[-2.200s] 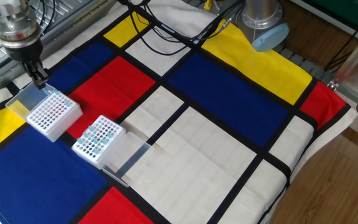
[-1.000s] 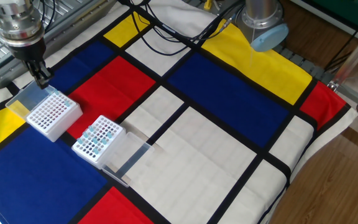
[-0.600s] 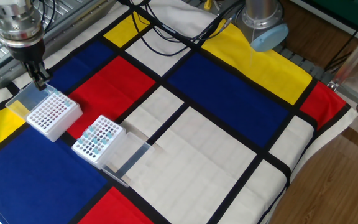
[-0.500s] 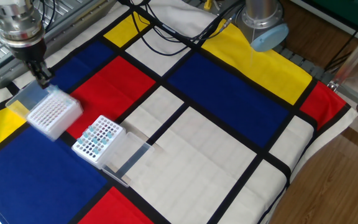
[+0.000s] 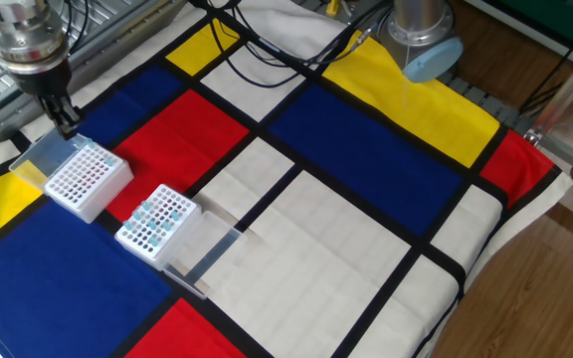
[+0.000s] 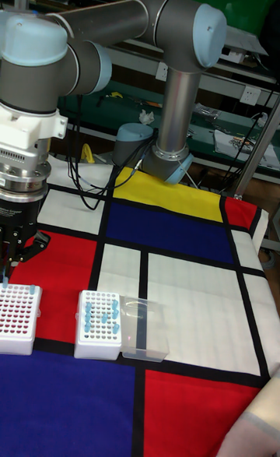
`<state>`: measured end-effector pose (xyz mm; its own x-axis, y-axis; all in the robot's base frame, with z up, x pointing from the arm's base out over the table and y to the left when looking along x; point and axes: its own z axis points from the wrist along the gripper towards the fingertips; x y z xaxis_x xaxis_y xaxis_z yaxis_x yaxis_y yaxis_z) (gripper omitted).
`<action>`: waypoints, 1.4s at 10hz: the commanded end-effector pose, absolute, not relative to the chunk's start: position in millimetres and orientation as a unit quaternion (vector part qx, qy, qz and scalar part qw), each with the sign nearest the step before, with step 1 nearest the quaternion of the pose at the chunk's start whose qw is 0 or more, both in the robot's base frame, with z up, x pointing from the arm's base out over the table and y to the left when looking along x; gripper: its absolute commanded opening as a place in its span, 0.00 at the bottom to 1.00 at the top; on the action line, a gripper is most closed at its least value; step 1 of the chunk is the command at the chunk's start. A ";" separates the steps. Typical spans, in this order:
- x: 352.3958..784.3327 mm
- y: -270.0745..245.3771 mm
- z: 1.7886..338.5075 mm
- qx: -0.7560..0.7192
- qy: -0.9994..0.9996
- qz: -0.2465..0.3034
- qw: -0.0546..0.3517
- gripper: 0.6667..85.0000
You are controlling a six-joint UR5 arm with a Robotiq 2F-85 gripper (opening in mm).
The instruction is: Transfer all medium pipette tips from one holder to another
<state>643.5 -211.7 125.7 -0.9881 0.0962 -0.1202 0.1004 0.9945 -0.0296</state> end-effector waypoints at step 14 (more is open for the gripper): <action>665.3 -208.4 117.8 0.059 0.995 -0.013 0.084 0.08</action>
